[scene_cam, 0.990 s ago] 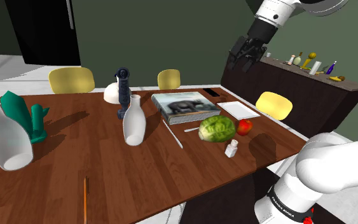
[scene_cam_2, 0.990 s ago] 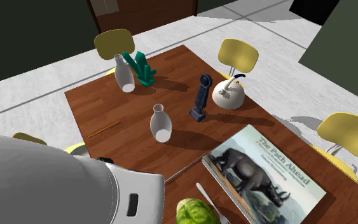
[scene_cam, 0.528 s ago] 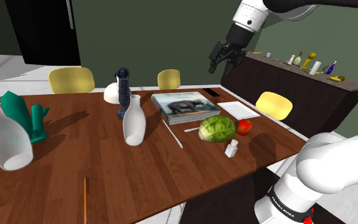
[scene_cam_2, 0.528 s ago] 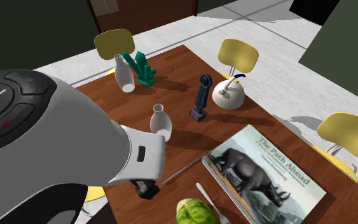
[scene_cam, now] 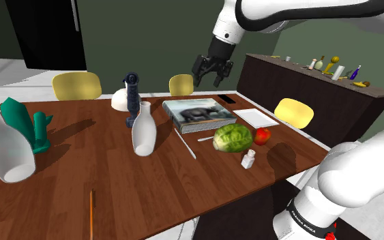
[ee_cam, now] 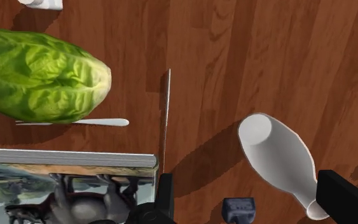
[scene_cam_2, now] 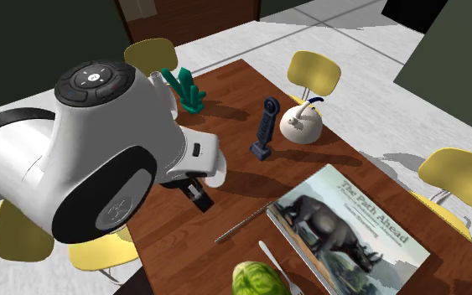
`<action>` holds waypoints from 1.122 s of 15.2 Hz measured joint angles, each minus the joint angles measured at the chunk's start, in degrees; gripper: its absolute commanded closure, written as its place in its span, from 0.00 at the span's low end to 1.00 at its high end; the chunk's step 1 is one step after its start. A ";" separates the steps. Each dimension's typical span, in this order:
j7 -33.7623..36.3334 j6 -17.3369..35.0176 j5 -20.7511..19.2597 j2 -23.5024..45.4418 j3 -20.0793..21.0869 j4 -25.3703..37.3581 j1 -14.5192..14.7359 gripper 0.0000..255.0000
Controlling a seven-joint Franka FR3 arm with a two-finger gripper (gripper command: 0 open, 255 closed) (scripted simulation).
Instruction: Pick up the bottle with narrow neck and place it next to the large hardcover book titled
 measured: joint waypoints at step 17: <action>19.77 5.57 -17.37 38.62 9.48 27.44 4.06 0.00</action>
